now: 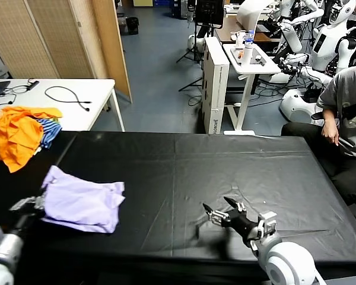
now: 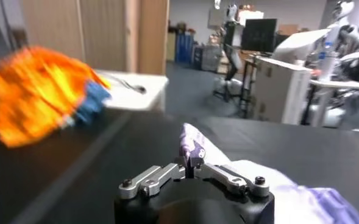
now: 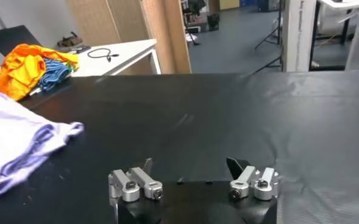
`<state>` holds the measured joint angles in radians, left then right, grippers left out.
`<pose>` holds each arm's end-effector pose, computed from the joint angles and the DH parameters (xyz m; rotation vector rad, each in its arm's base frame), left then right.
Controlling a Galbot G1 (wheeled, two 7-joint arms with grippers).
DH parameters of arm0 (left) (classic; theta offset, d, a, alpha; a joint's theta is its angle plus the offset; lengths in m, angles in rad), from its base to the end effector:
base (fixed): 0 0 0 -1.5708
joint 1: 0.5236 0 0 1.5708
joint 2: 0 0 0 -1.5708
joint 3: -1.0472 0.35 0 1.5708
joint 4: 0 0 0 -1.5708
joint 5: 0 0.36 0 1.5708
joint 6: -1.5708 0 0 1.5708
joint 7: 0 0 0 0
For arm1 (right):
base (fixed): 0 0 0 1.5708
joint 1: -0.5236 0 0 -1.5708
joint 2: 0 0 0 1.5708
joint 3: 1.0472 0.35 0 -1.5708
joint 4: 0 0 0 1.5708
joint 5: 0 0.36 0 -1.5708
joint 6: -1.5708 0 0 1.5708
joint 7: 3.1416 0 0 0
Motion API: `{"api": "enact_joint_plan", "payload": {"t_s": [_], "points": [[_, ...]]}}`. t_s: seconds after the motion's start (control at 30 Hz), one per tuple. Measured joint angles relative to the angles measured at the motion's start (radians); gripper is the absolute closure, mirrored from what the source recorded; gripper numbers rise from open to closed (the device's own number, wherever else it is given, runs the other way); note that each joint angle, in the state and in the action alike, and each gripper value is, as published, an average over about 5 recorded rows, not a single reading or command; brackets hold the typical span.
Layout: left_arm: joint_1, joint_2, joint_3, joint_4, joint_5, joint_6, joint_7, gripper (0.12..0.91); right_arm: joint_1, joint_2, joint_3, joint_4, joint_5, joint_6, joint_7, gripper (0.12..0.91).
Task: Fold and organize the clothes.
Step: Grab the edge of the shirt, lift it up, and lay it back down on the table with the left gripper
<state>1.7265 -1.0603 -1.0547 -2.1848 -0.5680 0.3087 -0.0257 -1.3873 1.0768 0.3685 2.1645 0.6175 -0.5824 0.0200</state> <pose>0.1650 0.1997 -0.1995 0.1972 -2.9227 -0.1925 0.2270 -0.0299 -0.2423 0.5911 -2.5935 -0.1434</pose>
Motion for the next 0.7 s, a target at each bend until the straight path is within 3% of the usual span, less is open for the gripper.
{"api": "enact_joint_plan", "payload": {"t_s": [0.13,0.27,0.47,0.7], "points": [[0.012,0.002,-0.023,-0.054,0.021,0.027,-0.023,0.857,-0.006,0.008,-0.006,-0.001,-0.006,0.004,-0.002,0.118],[-0.012,-0.021,0.036,-0.125,0.011,0.069,-0.050,0.857,-0.020,0.018,0.006,0.009,-0.018,0.005,-0.002,0.118],[-0.091,-0.081,0.270,-0.189,-0.009,0.105,-0.079,0.857,-0.056,0.033,0.045,0.031,-0.039,0.005,-0.001,0.118],[-0.154,-0.172,0.601,-0.142,0.065,0.085,-0.070,0.857,-0.109,0.039,0.120,0.054,0.003,-0.020,0.006,0.118]]}}
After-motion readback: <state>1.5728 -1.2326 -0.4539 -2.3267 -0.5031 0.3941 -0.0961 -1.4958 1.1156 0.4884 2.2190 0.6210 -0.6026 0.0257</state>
